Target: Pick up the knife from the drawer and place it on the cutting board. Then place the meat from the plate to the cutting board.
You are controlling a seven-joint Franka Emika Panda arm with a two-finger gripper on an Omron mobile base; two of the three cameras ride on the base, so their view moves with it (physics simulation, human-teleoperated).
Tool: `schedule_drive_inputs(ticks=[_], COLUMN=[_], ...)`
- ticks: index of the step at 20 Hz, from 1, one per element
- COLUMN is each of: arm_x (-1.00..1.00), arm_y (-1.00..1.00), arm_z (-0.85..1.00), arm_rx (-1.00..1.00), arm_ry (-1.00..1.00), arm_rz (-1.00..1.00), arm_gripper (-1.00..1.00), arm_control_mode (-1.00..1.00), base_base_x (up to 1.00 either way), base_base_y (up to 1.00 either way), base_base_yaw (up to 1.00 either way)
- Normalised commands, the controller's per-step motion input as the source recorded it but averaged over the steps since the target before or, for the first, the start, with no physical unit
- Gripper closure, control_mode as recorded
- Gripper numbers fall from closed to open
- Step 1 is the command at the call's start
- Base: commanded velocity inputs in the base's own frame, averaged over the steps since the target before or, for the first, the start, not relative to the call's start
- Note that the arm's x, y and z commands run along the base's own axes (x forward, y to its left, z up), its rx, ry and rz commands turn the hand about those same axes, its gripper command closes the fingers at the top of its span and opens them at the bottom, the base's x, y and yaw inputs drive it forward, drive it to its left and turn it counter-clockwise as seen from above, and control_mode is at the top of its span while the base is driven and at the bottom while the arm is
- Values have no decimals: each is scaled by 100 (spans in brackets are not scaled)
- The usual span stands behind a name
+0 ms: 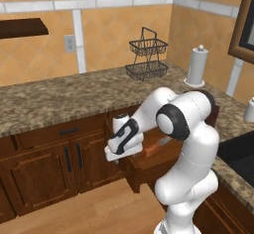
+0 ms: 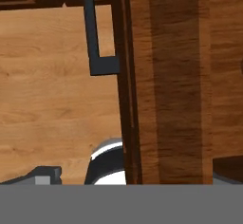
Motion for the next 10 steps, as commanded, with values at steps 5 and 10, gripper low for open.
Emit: schedule_drive_inputs(ticks=[5, 10], arm_x=[-11, -13], arm_y=[100, 91], arm_z=[21, 54], arm_rx=[0, 0], arm_ry=[0, -5], arm_rz=[1, 0], arm_gripper=[-100, -100], arm_control_mode=[-100, -100], base_base_x=[0, 0], base_base_y=[0, 0], base_base_yaw=[0, 0])
